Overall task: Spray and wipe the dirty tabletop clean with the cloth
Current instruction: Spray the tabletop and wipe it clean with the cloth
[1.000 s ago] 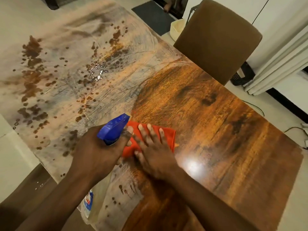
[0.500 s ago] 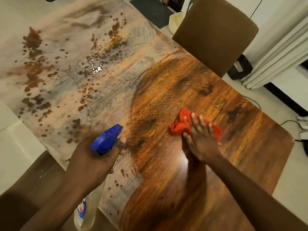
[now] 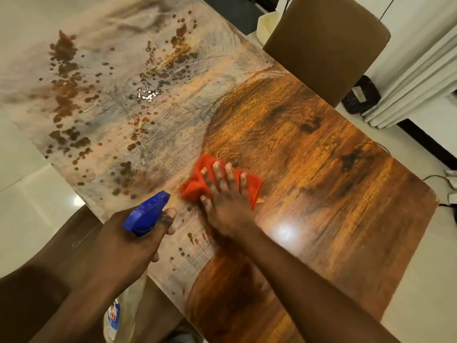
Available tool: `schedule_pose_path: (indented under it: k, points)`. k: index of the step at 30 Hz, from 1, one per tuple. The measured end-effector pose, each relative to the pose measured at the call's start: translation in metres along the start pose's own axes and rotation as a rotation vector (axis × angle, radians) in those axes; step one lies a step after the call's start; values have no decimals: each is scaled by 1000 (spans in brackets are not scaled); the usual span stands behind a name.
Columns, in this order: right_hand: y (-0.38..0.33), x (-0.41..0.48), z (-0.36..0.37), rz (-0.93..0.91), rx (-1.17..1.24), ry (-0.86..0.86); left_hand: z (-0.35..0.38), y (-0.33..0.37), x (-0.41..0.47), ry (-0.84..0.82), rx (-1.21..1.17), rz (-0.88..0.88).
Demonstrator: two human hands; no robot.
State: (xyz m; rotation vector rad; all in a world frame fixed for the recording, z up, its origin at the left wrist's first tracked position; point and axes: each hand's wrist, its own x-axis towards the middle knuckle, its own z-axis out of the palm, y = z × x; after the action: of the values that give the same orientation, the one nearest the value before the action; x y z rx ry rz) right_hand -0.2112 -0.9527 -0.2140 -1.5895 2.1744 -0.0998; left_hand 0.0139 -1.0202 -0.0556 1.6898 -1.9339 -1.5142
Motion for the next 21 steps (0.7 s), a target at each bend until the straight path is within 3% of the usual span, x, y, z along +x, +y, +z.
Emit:
schedule_pose_path:
  k: [6, 13, 16, 21]
  points:
    - [-75, -141, 67, -253, -80, -9, -20, -12, -7, 78, 10, -19]
    - [-11, -244, 72, -314, -322, -79, -39, -29, -18, 132, -45, -93]
    - [37, -236, 52, -224, -331, -121, -46, -41, -23, 179, -17, -134]
    - [84, -139, -2, 149, -146, 2, -54, -60, -33, 203, -52, -133]
